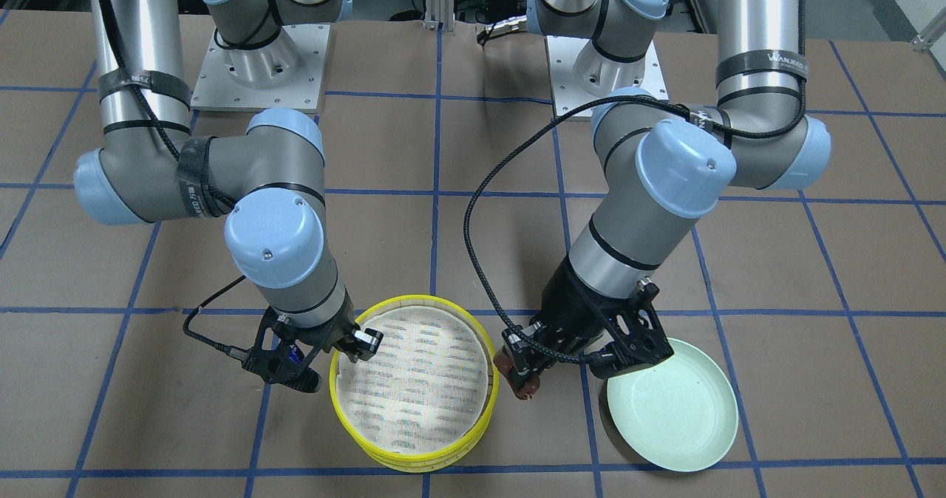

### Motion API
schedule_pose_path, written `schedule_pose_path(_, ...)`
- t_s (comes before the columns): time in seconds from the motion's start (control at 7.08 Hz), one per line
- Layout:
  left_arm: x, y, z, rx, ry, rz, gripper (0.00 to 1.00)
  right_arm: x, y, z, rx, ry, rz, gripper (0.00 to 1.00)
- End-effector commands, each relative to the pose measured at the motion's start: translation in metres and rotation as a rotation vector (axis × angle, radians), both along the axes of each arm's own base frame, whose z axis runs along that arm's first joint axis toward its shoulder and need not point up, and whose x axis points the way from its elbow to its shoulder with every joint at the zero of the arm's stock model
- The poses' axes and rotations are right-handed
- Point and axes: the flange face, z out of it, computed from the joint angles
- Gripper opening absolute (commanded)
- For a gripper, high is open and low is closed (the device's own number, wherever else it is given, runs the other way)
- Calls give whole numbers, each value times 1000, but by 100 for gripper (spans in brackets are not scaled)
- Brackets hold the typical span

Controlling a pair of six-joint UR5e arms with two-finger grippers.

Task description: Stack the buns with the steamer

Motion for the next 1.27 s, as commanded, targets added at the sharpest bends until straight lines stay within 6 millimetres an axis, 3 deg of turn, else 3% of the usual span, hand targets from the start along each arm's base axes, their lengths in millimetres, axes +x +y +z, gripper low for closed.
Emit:
schedule_pose_path(0.0,-25,7,-15,55,48,26,0,2,0,6,-11,0,14,96)
schedule_pose_path(0.14,-34,10,-27,81,65,7,8,-4,-3,14,-17,-2,37,99)
schedule_pose_path(0.42,-36,10,-34,90,62,-6,100,-32,10,65,-18,3,142,100)
schedule_pose_path(0.71,-36,10,-34,101,58,-7,100,-77,51,150,-11,14,265,100)
schedule_pose_path(0.85,-40,12,-35,106,60,-5,100,-90,76,190,-28,23,329,100)
schedule_pose_path(0.99,-47,14,-31,101,57,-16,100,-92,102,223,-46,29,367,100)
schedule_pose_path(1.13,-43,20,-16,117,34,-42,100,-90,119,237,-43,36,375,100)
